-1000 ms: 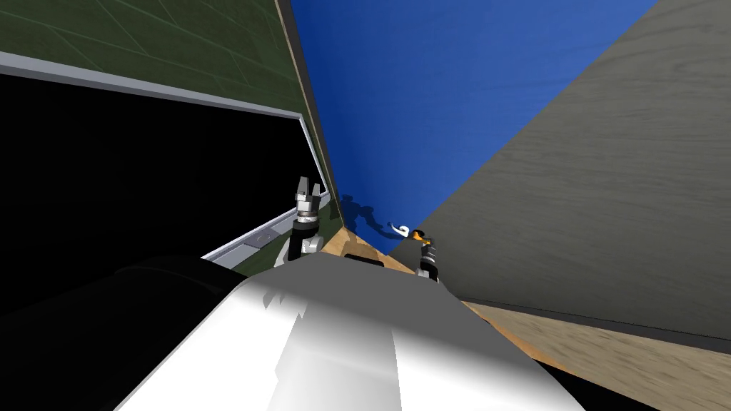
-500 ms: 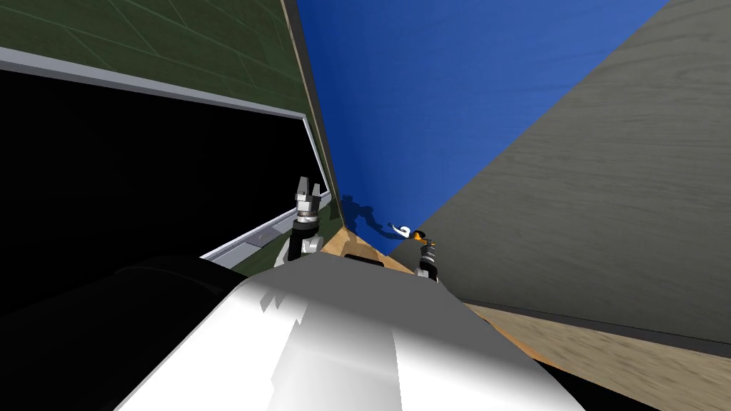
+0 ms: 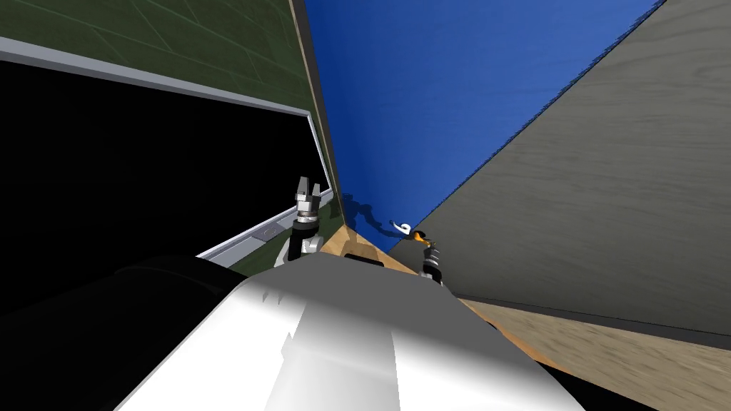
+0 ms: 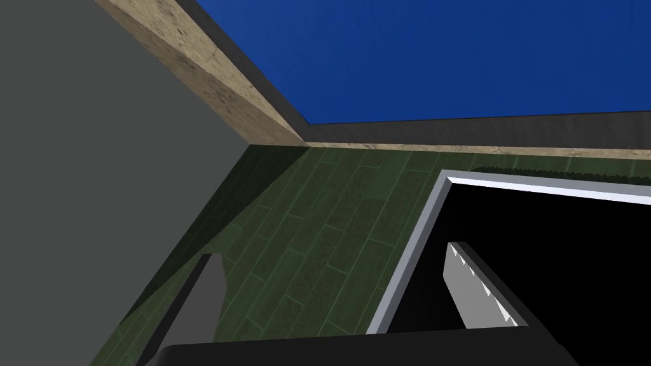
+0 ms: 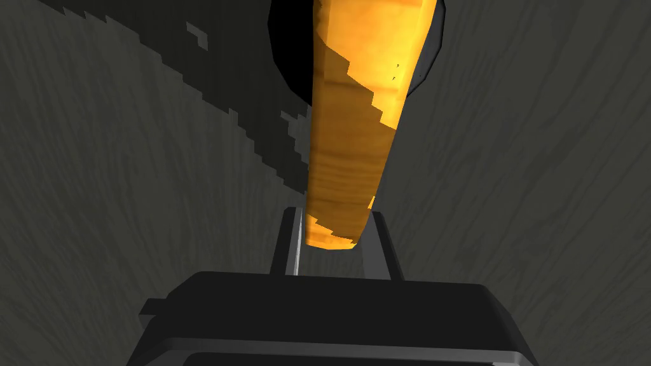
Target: Pull the door open
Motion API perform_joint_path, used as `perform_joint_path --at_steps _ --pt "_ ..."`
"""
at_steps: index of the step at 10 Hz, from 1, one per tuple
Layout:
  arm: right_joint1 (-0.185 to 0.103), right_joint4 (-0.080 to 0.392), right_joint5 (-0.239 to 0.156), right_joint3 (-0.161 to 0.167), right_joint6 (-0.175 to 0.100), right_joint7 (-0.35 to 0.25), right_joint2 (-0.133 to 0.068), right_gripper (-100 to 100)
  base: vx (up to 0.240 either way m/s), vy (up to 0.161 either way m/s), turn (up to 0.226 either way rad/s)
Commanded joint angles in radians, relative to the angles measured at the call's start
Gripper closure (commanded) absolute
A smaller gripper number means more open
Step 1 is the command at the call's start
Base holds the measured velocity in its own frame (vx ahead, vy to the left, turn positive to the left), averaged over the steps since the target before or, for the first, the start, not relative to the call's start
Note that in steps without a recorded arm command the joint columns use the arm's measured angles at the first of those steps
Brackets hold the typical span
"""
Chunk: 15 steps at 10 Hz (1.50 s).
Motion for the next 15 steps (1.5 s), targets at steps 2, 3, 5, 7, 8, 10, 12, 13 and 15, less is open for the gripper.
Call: perform_joint_path --at_steps 2,3,5,7,8,10,12,13,15 --pt "0.026 -0.017 0.003 0.002 0.013 -0.015 -0.017 100 -0.189 0.057 0.051" --pt "0.027 -0.019 0.010 0.013 0.010 -0.025 -0.020 100 -0.191 0.053 0.078" --pt "0.023 -0.028 0.032 0.048 0.001 -0.053 -0.017 100 -0.236 -0.028 0.132" --pt "0.014 -0.038 0.052 0.082 -0.007 -0.076 -0.010 100 -0.205 -0.071 0.137" --pt "0.014 -0.038 0.052 0.082 -0.007 -0.076 -0.010 100 -0.127 -0.046 0.064" --pt "0.006 -0.045 0.065 0.102 -0.011 -0.088 -0.003 100 -0.039 -0.013 0.035" --pt "0.006 -0.045 0.065 0.102 -0.011 -0.088 -0.003 100 -0.035 -0.023 0.053" --pt "0.006 -0.045 0.065 0.102 -0.011 -0.088 -0.003 100 0.002 -0.006 -0.009" --pt "0.030 -0.063 0.070 0.108 -0.010 -0.104 -0.020 100 -0.065 -0.014 0.024"
